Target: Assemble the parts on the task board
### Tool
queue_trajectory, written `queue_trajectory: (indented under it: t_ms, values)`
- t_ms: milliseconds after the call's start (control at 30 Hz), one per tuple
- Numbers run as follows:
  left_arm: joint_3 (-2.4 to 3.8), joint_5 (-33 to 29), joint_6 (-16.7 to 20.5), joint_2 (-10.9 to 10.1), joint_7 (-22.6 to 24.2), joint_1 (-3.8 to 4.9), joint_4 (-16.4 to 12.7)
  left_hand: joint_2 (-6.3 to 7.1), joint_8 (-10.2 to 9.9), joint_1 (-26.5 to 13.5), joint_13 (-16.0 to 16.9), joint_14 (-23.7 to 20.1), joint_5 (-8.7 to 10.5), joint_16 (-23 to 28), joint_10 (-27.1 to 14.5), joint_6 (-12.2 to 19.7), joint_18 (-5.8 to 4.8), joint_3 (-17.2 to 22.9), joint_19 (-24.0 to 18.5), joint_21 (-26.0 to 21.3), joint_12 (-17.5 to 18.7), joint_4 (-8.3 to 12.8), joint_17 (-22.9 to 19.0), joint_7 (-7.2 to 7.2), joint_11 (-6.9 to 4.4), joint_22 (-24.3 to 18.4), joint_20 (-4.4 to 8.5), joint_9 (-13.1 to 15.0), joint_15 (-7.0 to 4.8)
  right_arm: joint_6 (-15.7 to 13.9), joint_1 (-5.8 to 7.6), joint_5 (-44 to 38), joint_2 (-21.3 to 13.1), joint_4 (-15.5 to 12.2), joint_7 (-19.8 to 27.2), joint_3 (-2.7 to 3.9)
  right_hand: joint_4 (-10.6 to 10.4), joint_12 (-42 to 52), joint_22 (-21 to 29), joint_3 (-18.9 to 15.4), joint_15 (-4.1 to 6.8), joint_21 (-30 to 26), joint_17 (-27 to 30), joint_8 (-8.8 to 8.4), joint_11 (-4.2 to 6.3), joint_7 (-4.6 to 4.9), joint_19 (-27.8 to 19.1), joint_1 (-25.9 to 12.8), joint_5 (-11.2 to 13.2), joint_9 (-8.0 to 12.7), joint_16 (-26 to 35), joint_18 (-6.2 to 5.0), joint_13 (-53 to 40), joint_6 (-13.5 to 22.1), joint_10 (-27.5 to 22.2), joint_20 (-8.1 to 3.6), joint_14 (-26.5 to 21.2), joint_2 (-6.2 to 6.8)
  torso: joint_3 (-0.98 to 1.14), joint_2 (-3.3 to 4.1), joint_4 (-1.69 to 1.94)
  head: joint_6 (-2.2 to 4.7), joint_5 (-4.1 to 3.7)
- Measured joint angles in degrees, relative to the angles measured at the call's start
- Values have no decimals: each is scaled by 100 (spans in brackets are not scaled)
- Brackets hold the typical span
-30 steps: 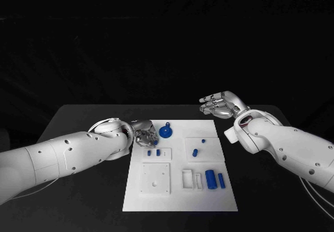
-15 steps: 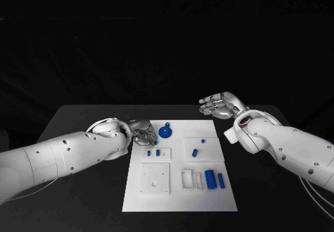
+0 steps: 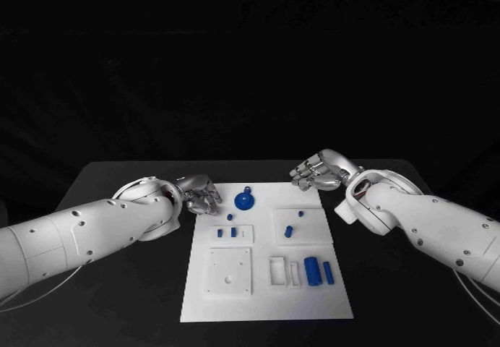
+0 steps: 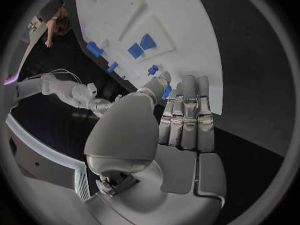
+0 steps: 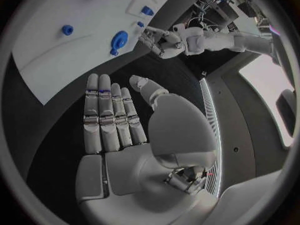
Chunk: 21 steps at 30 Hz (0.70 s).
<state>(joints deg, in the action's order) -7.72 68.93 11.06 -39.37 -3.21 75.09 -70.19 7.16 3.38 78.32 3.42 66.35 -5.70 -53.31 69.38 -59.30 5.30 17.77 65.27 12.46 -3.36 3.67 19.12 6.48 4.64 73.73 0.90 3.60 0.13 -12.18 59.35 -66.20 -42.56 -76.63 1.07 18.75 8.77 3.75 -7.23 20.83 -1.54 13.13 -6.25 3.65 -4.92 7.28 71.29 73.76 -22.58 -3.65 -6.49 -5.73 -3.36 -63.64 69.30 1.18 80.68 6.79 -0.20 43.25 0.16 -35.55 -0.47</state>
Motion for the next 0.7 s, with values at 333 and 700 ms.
queue_trajectory:
  t_ms: [333,700]
  values:
    - [81,-1103,522,-461,407,107,-337,-60,0,-242,9,328,222,611,-10,-52,1,-647,508,-729,0,-612,-123,52,10,-780,-17,0,8,539,-68,-1102,-106,-110,-106,-2,333,-28,-1257,60,339,1681,-1733,0,114,-60,481,75,668,0,-1577,-4,0,-101,187,-477,313,-167,12,-5,-12,54,-110]
    - [85,-2997,981,-699,840,123,-649,-136,0,-362,10,376,255,3528,-428,26,1,-940,-153,-883,0,-1004,-966,129,224,-3031,-387,1,359,611,-196,-2571,-151,-416,-692,-56,45,-28,-2209,780,325,2518,-2835,0,-23,-15,200,-11,1345,1,-2310,-231,0,-54,-382,-371,327,277,12,-27,-1,57,-153]
